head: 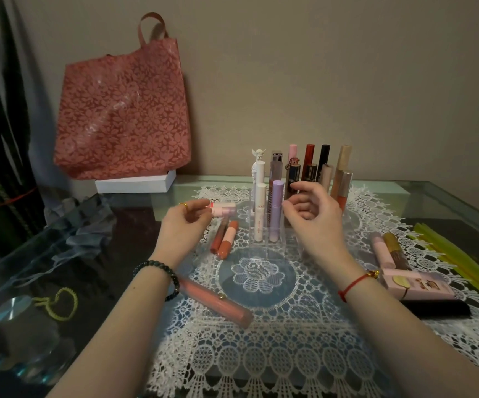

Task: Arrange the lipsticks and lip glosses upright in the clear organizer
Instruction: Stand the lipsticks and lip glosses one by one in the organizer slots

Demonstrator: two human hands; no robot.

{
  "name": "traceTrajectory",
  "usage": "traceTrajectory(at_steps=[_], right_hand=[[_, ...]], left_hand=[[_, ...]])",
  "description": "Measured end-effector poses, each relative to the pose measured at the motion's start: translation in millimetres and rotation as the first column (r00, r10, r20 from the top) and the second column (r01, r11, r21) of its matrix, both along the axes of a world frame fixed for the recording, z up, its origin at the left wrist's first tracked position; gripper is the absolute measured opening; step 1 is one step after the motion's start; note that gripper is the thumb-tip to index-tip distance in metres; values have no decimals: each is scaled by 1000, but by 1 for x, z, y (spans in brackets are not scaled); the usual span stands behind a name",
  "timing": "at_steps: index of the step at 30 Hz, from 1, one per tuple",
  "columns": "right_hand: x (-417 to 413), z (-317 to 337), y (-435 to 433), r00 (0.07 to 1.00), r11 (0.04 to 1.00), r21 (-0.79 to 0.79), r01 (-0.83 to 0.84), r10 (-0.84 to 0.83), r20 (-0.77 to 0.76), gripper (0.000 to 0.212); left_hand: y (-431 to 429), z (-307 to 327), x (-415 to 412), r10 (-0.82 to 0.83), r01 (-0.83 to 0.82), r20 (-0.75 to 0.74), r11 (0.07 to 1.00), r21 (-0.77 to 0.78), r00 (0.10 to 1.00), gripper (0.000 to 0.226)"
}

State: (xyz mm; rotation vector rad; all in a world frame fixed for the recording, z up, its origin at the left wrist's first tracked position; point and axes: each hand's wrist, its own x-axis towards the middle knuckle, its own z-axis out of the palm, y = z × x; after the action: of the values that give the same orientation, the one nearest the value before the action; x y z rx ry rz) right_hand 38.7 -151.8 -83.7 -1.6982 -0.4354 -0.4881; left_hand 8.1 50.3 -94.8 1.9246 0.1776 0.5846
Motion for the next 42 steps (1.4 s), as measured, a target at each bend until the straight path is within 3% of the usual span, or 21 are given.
traceTrajectory(at_steps=[9, 16, 23, 26, 28, 30, 36, 42], right_hand=[[1, -1, -1, 1000, 1000, 16, 17, -17, 2, 26], [0, 0, -2, 999, 999, 11, 34, -34, -5, 25], [-3, 4, -2, 999, 998, 35, 44, -44, 12, 24], [-8, 9, -1, 998, 999, 34, 35, -37, 57, 24], [-12, 14, 1, 995, 999, 35, 21, -24, 96, 23], [-17, 19, 3, 992, 999, 46, -24, 18, 127, 22], [-27, 26, 13, 976, 975, 63, -212, 208, 72, 30], [-25, 22, 15, 974, 970, 83, -227, 225, 31, 33]], left_hand=[[-10, -5, -8, -67, 129, -244, 960, 248, 968, 27], [-12, -5, -8, 32, 84, -255, 898, 433, 966, 18], [-1, -5, -6, 134, -105, -68, 940, 325, 989, 12], [-2, 3, -7, 165, -172, 111, 983, 61, 980, 17], [-8, 11, -10, 95, -54, 200, 978, -203, 975, 20], [-18, 18, -13, -10, 104, 262, 932, -348, 965, 24], [-44, 19, -18, -223, 322, 296, 881, -347, 929, 28], [-59, 19, -22, -297, 383, 324, 890, -247, 898, 28]])
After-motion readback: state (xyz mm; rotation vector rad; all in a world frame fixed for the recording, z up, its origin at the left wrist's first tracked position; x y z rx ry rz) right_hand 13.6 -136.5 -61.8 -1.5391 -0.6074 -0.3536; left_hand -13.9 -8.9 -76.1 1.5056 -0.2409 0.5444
